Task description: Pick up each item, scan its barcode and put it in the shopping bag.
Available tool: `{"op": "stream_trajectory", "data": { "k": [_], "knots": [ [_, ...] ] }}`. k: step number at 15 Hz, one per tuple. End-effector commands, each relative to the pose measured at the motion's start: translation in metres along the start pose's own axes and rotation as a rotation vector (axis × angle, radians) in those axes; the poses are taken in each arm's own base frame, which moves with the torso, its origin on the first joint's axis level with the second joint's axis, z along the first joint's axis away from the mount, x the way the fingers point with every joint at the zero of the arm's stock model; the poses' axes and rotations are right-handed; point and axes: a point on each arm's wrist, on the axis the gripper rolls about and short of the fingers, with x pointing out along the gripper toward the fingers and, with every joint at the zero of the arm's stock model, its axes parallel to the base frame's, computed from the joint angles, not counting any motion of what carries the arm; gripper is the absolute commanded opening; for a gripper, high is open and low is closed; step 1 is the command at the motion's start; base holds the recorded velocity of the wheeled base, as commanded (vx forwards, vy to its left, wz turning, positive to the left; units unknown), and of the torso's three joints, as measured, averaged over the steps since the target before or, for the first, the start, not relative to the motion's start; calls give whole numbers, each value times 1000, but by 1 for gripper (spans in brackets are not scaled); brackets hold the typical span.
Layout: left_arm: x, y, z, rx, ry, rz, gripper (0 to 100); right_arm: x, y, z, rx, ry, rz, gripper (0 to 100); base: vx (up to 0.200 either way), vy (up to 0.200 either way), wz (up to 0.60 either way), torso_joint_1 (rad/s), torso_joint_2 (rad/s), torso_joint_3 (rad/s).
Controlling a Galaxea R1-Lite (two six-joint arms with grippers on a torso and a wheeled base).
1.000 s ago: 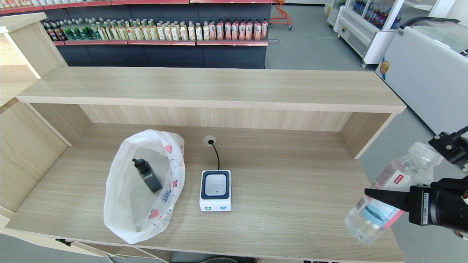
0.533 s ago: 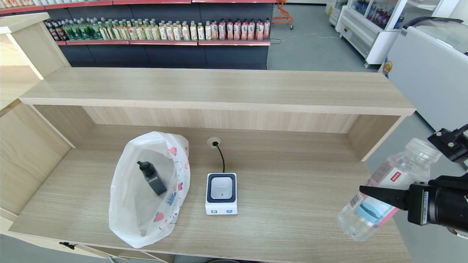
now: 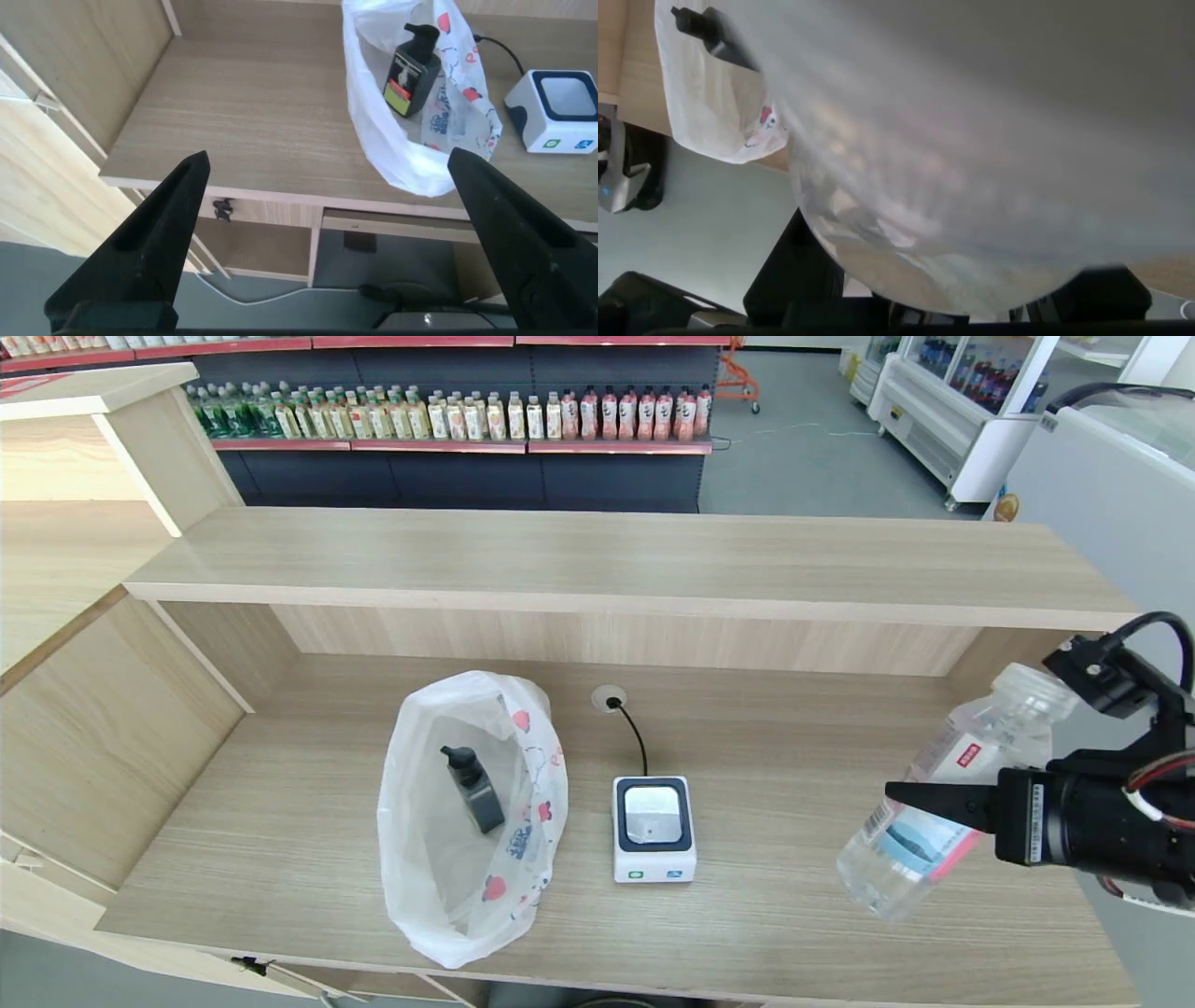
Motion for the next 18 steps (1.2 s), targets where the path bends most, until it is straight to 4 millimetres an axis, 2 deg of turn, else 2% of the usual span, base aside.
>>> {"op": "stream_trajectory", "data": {
  "k": [1, 4, 6, 10, 18],
  "knots": [
    [0, 0, 0, 0, -1, 0, 100, 30, 0, 8, 6, 52, -14, 0, 0, 200, 0, 7, 2, 12],
    [0, 0, 0, 3, 0, 0, 100, 66, 7, 19, -5, 92, -12, 0, 0, 200, 0, 4, 1, 1],
    [0, 0, 0, 5, 0, 0, 100, 83, 9, 17, -20, 124, -34, 0, 0, 0, 0, 0, 0, 0],
    [0, 0, 0, 3, 0, 0, 100, 107, 5, 7, -54, 180, -98, 0, 0, 0, 0, 0, 0, 0],
    [0, 0, 0, 5, 0, 0, 100, 139, 9, 7, -61, 142, -73, 0, 0, 0, 0, 0, 0, 0]
  ]
}}
